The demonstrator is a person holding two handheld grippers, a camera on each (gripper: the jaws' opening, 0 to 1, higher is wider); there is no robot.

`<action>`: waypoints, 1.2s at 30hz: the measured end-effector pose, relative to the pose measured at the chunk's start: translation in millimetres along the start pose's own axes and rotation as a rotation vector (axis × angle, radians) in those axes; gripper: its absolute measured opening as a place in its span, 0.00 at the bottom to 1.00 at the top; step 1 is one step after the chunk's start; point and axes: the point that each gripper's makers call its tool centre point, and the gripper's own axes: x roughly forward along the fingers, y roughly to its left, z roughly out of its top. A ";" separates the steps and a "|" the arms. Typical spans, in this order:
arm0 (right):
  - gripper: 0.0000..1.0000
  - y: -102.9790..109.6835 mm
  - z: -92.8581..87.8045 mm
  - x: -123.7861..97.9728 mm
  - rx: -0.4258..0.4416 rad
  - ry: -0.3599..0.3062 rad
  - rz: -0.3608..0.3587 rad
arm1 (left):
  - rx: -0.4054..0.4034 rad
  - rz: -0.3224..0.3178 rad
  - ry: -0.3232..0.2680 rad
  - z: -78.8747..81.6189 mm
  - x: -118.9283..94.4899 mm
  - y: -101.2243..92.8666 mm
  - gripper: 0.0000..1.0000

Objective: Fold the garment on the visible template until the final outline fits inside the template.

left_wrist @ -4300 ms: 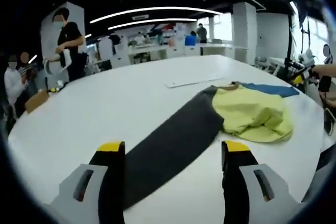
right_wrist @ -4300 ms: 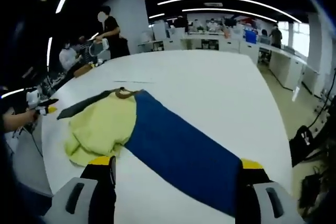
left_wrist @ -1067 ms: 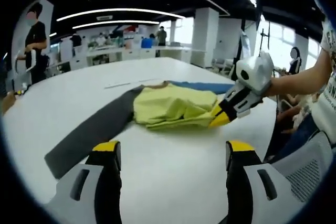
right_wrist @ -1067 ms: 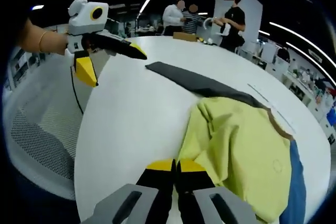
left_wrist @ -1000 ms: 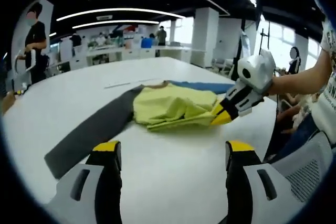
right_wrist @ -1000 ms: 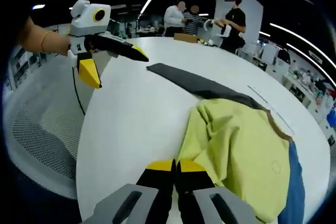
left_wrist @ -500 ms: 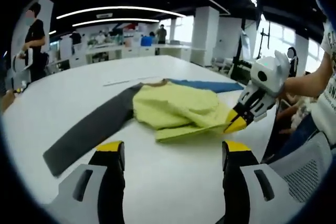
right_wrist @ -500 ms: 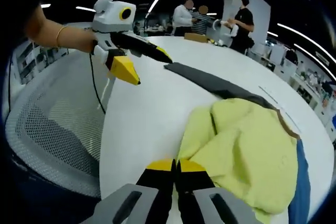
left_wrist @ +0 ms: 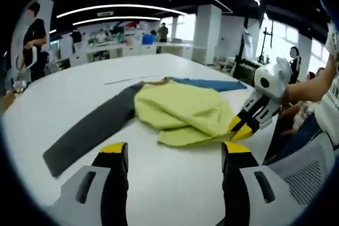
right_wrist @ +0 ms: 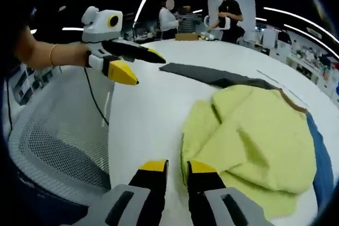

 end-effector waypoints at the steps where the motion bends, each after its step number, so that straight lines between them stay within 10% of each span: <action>1: 0.21 -0.7 1.4 -2.4 0.018 -0.007 -0.001 | -0.002 0.000 -0.002 0.7 0.0 0.2 0.68; 15: 0.54 -53.1 4.9 -48.0 0.255 -0.097 -0.122 | -0.022 -0.006 0.011 3.2 17.9 7.0 0.64; 36: 0.56 -145.6 -44.7 -85.8 0.351 -0.018 -0.348 | 0.012 -0.035 0.107 -14.9 77.3 18.7 0.52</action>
